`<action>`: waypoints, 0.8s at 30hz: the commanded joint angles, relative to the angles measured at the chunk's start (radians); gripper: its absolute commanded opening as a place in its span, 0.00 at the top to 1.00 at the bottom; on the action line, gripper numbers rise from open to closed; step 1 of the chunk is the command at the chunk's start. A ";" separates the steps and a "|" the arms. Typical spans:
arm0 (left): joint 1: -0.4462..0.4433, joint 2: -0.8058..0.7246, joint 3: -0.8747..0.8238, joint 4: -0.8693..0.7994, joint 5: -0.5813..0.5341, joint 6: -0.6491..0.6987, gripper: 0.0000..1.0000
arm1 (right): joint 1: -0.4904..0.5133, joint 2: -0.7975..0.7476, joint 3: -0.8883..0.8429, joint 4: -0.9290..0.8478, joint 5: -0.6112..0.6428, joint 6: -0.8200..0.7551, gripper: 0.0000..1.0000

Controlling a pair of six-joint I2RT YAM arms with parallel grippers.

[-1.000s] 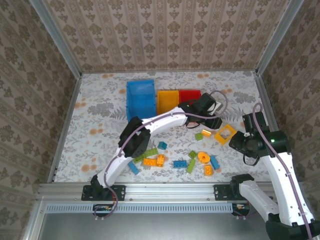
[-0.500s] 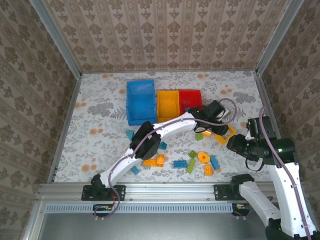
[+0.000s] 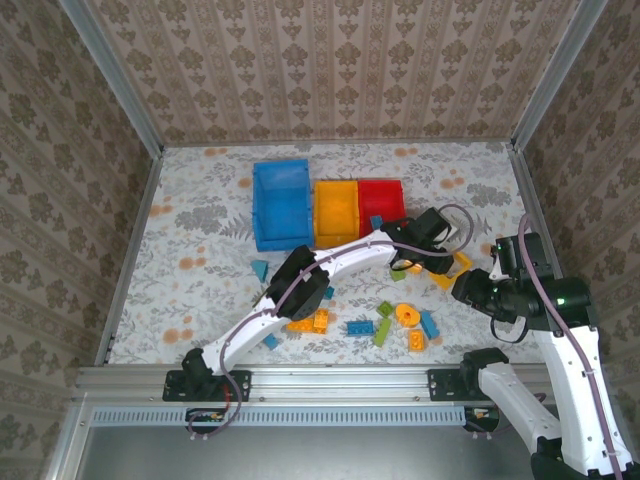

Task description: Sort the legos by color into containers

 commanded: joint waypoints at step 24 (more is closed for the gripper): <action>0.173 -0.587 -0.287 -0.112 -0.286 -0.121 1.00 | 0.193 0.107 0.134 0.195 0.046 -0.067 0.55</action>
